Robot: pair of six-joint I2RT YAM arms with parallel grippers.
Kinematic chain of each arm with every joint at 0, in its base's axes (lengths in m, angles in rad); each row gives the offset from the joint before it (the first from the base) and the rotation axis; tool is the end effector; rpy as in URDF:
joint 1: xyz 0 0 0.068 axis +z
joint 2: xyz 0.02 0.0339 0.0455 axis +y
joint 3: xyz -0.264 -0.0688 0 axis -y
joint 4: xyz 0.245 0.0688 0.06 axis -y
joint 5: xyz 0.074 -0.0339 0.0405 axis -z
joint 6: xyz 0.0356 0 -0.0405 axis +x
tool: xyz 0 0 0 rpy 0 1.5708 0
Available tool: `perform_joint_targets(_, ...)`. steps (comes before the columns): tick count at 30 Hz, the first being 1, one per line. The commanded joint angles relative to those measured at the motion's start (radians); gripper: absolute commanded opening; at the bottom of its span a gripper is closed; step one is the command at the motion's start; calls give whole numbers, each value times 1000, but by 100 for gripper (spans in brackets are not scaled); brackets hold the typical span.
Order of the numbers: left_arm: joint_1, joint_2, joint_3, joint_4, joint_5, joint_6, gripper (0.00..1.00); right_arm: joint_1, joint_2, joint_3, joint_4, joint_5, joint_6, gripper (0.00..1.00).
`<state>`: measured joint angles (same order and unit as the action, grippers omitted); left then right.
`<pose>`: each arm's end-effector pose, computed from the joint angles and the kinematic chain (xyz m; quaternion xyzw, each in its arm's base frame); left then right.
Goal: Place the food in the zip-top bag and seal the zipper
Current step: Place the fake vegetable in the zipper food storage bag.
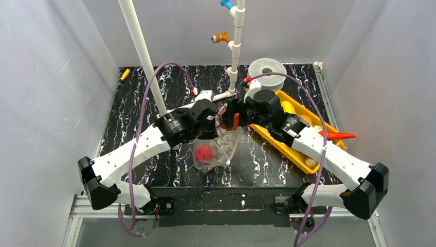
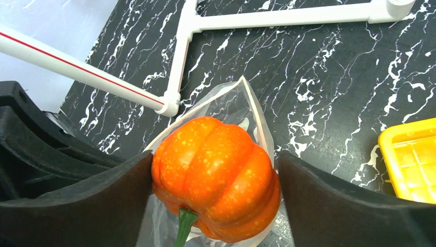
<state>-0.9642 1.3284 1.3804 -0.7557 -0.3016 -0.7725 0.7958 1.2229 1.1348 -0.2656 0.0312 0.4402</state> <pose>0.1686 -0.2244 0.3726 0.0230 0.8991 -0.2289 0.3724 0.1982 0.2008 0.3619 -0.1363 0.8090 0.3208 0.4733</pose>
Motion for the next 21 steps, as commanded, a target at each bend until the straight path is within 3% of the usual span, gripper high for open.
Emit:
perform_joint_targets(1, 3, -58, -1, 5, -5, -13, 0, 15, 10, 64, 8, 32, -17, 98)
perform_joint_targets(21, 4, -69, -19, 9, -14, -15, 0, 16, -76, 75, -41, 56, -12, 98)
